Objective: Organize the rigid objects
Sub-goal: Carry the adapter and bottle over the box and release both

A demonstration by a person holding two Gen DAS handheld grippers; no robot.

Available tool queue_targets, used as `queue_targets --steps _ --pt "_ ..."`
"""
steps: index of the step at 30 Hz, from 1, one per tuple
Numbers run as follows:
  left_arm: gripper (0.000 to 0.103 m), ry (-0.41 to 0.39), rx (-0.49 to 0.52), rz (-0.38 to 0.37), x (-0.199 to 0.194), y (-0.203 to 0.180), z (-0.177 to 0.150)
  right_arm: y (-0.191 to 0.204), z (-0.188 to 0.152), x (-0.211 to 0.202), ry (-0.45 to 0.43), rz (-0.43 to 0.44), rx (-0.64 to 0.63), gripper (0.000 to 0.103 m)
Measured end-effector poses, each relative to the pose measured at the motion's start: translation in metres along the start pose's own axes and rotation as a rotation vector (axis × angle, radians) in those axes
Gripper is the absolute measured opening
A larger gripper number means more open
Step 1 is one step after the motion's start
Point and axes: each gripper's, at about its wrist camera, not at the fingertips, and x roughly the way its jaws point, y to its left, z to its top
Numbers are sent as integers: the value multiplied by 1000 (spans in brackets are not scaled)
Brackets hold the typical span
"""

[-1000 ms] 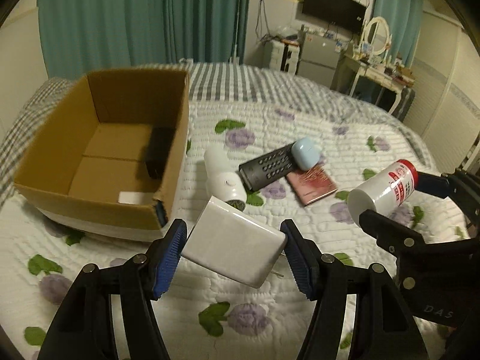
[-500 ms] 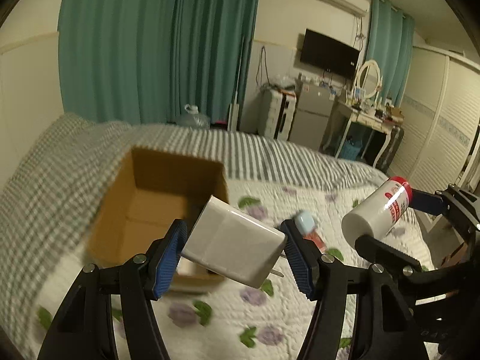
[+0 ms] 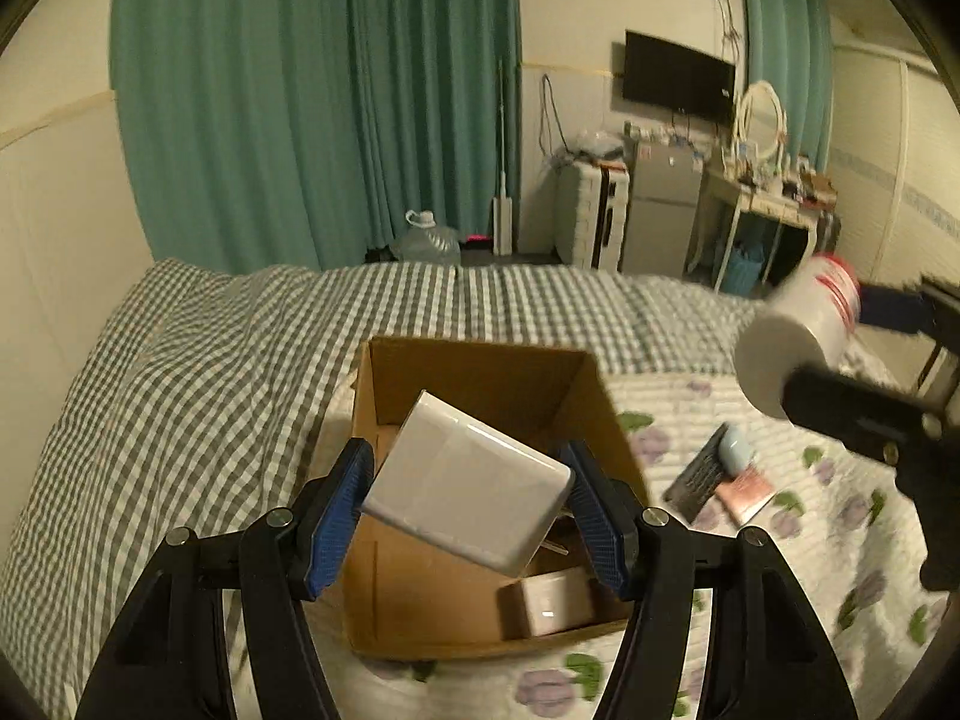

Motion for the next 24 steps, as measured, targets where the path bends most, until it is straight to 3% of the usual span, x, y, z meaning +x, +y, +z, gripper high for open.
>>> queue_targets --steps 5,14,24 --pt "66 63 -3 -39 42 14 -14 8 0 59 59 50 22 76" --pt "66 106 -8 -90 77 21 -22 11 -8 159 165 103 35 76" --pt "68 100 21 -66 87 17 -27 8 -7 200 168 174 79 78"
